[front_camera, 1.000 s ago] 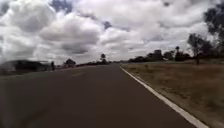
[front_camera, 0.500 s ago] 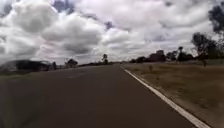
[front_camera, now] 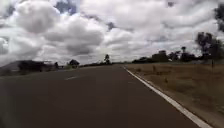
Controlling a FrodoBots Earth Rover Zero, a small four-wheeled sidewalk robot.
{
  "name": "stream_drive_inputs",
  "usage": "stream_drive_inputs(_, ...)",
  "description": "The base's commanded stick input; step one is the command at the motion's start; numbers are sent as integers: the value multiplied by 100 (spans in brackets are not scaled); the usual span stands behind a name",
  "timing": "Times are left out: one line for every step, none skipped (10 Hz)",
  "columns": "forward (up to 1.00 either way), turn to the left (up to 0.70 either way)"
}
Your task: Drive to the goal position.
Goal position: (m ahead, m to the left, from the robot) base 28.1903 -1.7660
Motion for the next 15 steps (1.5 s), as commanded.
stream_drive_inputs(80,-30)
stream_drive_inputs(80,-31)
stream_drive_inputs(80,-31)
stream_drive_inputs(80,-32)
stream_drive_inputs(80,-25)
stream_drive_inputs(80,-15)
stream_drive_inputs(80,-8)
stream_drive_inputs(80,-3)
stream_drive_inputs(80,0)
stream_drive_inputs(80,0)
stream_drive_inputs(80,-1)
stream_drive_inputs(80,-2)
stream_drive_inputs(80,-4)
stream_drive_inputs(80,-25)
stream_drive_inputs(80,-29)
